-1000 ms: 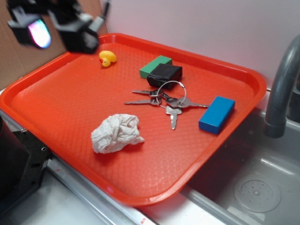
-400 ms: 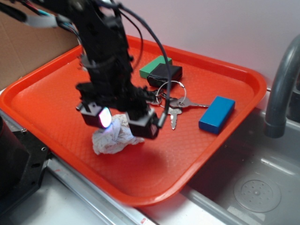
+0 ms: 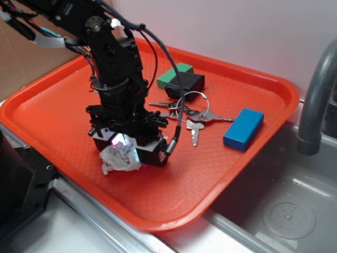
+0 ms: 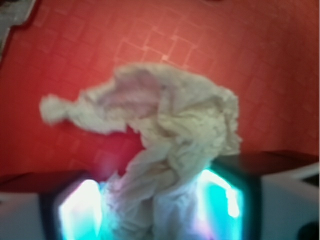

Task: Grab the white paper.

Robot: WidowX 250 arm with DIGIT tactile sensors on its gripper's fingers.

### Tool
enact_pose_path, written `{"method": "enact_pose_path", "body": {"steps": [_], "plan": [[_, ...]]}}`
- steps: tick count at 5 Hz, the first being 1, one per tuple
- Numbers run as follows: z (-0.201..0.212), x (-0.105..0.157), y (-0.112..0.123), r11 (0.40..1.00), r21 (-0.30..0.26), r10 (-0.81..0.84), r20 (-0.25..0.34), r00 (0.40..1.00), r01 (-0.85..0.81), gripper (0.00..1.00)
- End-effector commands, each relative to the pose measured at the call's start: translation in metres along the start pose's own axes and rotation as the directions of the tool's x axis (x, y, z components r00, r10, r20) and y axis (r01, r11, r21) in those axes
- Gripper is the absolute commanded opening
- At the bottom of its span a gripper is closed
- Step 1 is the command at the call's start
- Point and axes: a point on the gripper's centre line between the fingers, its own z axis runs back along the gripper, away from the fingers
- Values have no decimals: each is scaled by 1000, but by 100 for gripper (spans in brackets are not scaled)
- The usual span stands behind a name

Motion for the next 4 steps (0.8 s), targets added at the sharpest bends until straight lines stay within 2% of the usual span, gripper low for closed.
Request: {"method": "enact_pose_path", "body": {"steps": [1,2,3,4], "plan": [[21,-7,21,989,21,-144,-83,986,146,0],[73,-5,32,957,15,-291,-8,957,291,0],[126,-2,43,928,72,-370,76,926,365,0],[179,6,53,916,152,-395,175,902,372,0]]}}
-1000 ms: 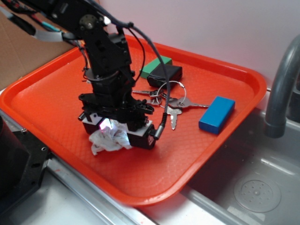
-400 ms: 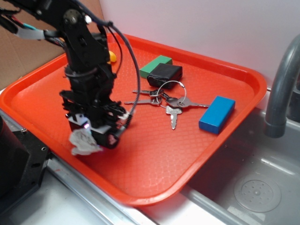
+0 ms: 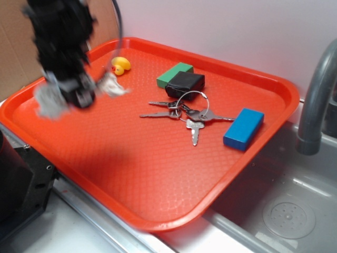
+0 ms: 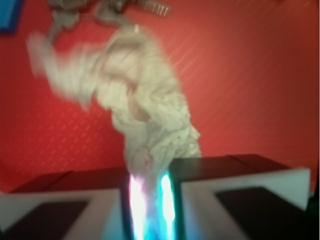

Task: Grab the white paper.

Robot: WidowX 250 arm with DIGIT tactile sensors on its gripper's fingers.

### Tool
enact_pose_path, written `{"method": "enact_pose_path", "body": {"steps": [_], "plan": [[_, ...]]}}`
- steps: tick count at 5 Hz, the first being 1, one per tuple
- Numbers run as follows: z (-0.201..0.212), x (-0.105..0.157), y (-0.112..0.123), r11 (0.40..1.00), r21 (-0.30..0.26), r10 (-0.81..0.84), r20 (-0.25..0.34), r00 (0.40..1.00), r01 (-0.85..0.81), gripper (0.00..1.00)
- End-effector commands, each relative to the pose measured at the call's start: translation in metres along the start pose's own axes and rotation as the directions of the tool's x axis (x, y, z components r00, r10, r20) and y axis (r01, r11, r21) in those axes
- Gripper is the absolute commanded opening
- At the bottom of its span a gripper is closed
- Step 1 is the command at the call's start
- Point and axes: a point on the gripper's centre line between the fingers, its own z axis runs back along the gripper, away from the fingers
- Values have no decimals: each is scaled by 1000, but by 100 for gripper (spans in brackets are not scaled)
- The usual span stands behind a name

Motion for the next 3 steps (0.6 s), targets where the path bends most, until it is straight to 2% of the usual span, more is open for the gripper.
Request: {"method": "enact_pose_path", "body": {"steps": [1,2,3], "plan": [[89,19,39,994,86,51,167,985,-66,0],[100,20,60,983,112,123,164,979,-143,0],[96,20,70,978,128,146,153,977,-166,0]]}}
